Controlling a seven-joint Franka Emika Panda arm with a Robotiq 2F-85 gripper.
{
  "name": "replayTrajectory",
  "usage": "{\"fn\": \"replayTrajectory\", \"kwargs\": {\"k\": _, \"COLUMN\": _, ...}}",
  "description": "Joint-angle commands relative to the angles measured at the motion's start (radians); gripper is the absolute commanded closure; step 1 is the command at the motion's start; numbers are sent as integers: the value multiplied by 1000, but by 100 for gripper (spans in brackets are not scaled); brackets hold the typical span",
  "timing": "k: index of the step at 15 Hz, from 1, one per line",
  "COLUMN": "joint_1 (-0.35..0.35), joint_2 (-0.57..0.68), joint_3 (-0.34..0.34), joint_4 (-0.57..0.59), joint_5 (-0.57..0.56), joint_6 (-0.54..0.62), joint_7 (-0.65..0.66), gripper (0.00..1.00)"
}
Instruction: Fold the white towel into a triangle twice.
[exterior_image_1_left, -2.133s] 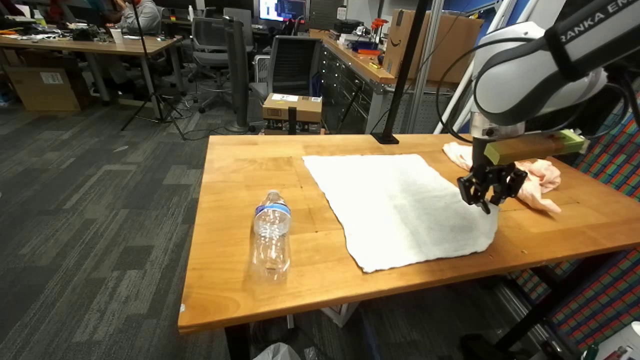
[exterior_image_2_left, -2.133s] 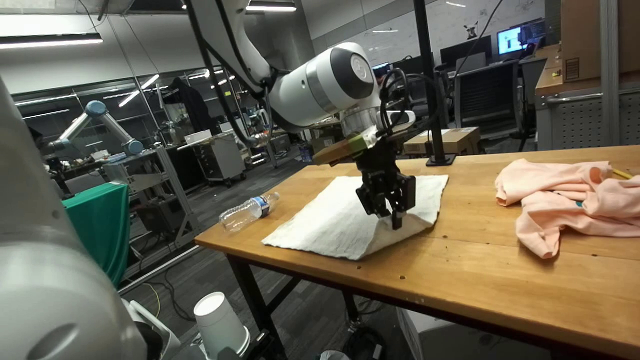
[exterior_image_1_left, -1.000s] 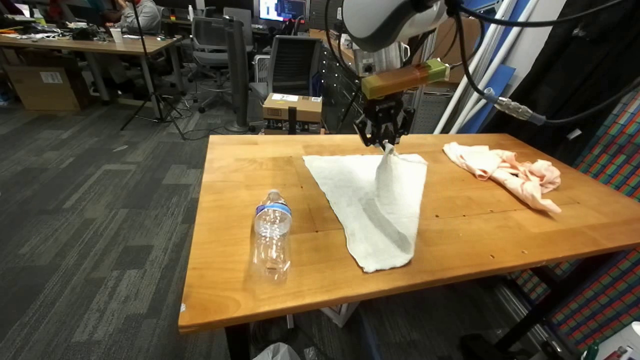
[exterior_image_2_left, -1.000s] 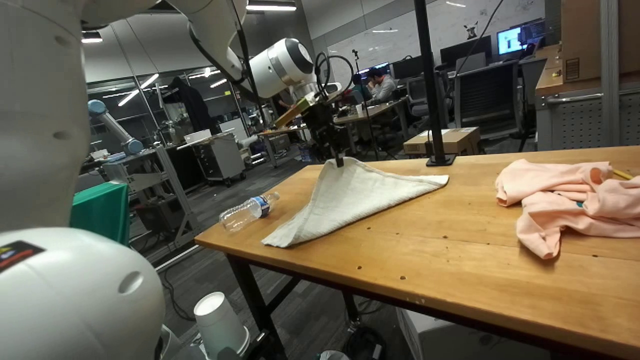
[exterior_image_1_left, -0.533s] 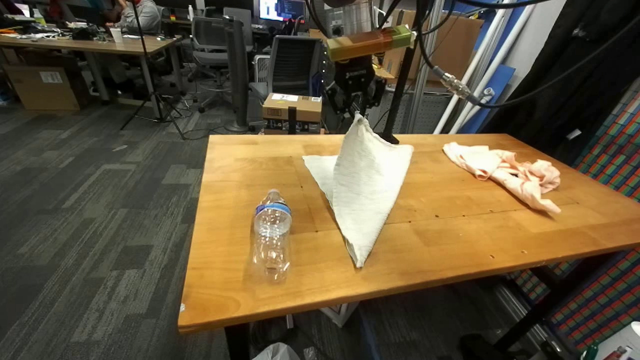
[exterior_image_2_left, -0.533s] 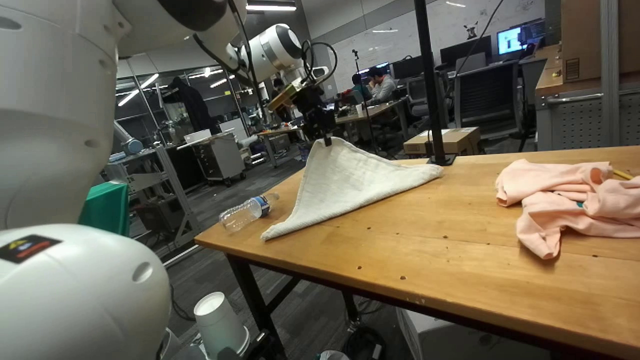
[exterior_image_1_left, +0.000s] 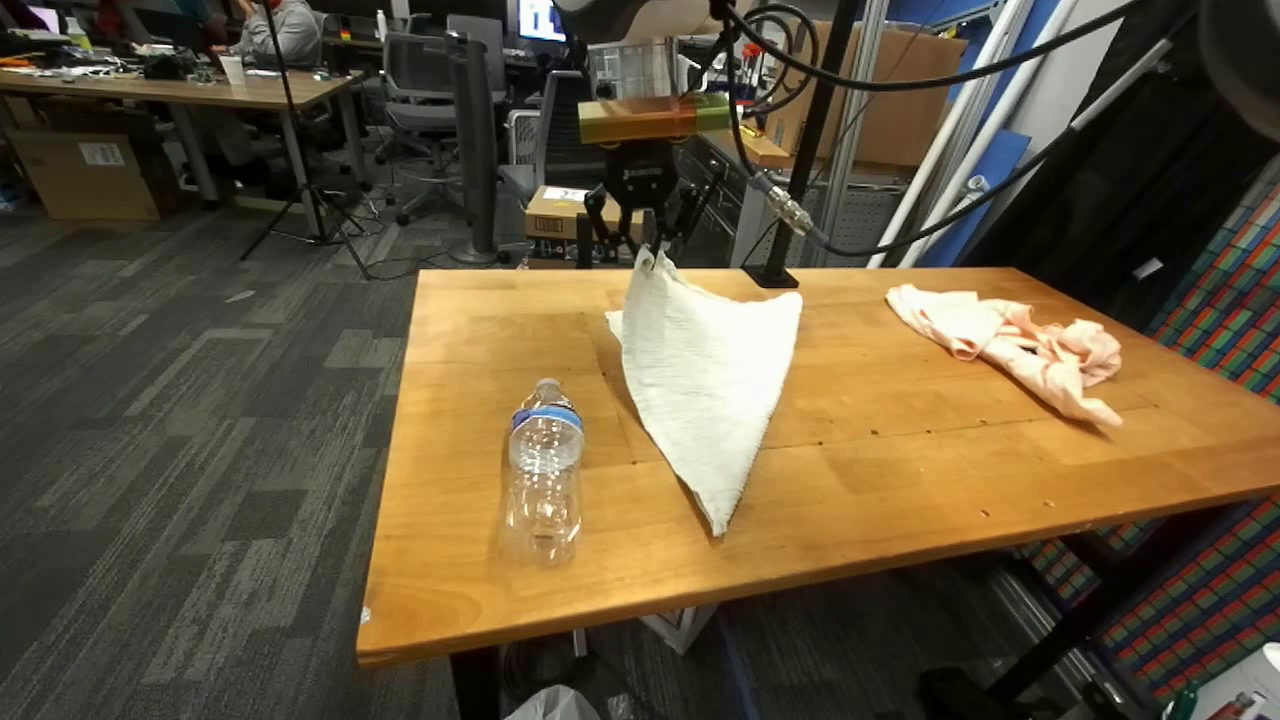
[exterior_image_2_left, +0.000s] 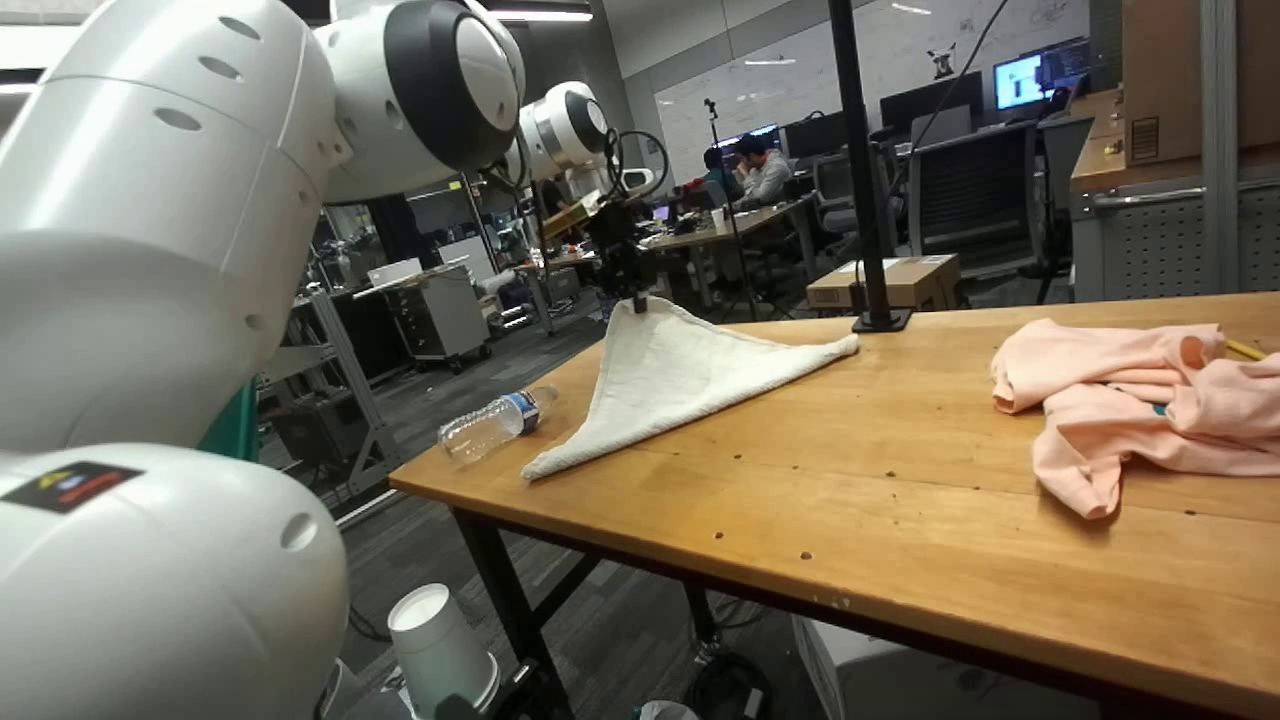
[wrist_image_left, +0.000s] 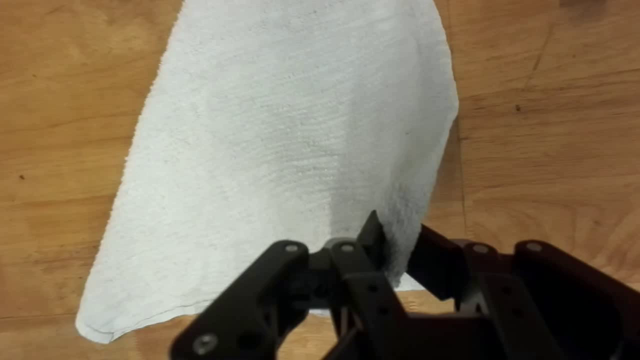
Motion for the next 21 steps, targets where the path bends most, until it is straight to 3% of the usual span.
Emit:
{"fn": "replayTrajectory", "kwargs": {"k": 1, "joint_1": 7, "joint_2": 136, "joint_3": 15, "joint_4": 236, "joint_5": 51, "joint_6": -67, "joint_7": 10, "gripper": 96}}
{"fn": "replayTrajectory", "kwargs": {"k": 3, "joint_1": 9, "joint_2": 182, "joint_3": 19, "joint_4": 315, "joint_5": 64, "joint_6": -88, "joint_7": 14, "gripper": 93}}
{"fn": "replayTrajectory", "kwargs": {"k": 4, "joint_1": 8, "joint_2": 202, "joint_3": 22, "joint_4": 355, "joint_5": 74, "joint_6": -109, "joint_7": 25, "gripper": 66}}
{"fn": "replayTrajectory", "kwargs": {"k": 6, "joint_1": 17, "joint_2": 201, "joint_3": -4, "joint_4": 366, "joint_5": 105, "joint_6": -112, "joint_7": 22, "gripper": 59}}
{"fn": "replayTrajectory", "kwargs": {"k": 8, "joint_1": 19, "joint_2": 210, "joint_3": -13, "joint_4": 407, "joint_5": 112, "joint_6": -127, "joint_7": 25, "gripper": 42}}
{"fn": "replayTrajectory", "kwargs": {"k": 9, "joint_1": 6, "joint_2": 185, "joint_3": 9, "joint_4": 376, "joint_5": 92, "joint_6": -111, "joint_7": 32, "gripper": 35}}
{"fn": "replayTrajectory", "kwargs": {"k": 13, "joint_1": 2, "joint_2": 116, "joint_3": -9, "joint_4": 311, "joint_5": 67, "joint_6": -77, "joint_7": 38, "gripper": 4}}
{"fn": "replayTrajectory", "kwargs": {"k": 17, "joint_1": -27, "joint_2": 21, "joint_3": -42, "joint_4": 208, "joint_5": 41, "joint_6": -10, "joint_7": 31, "gripper": 0}}
{"fn": "replayTrajectory", "kwargs": {"k": 21, "joint_1": -78, "joint_2": -106, "joint_3": -88, "joint_4": 22, "joint_5": 21, "joint_6": 119, "joint_7": 39, "gripper": 0}}
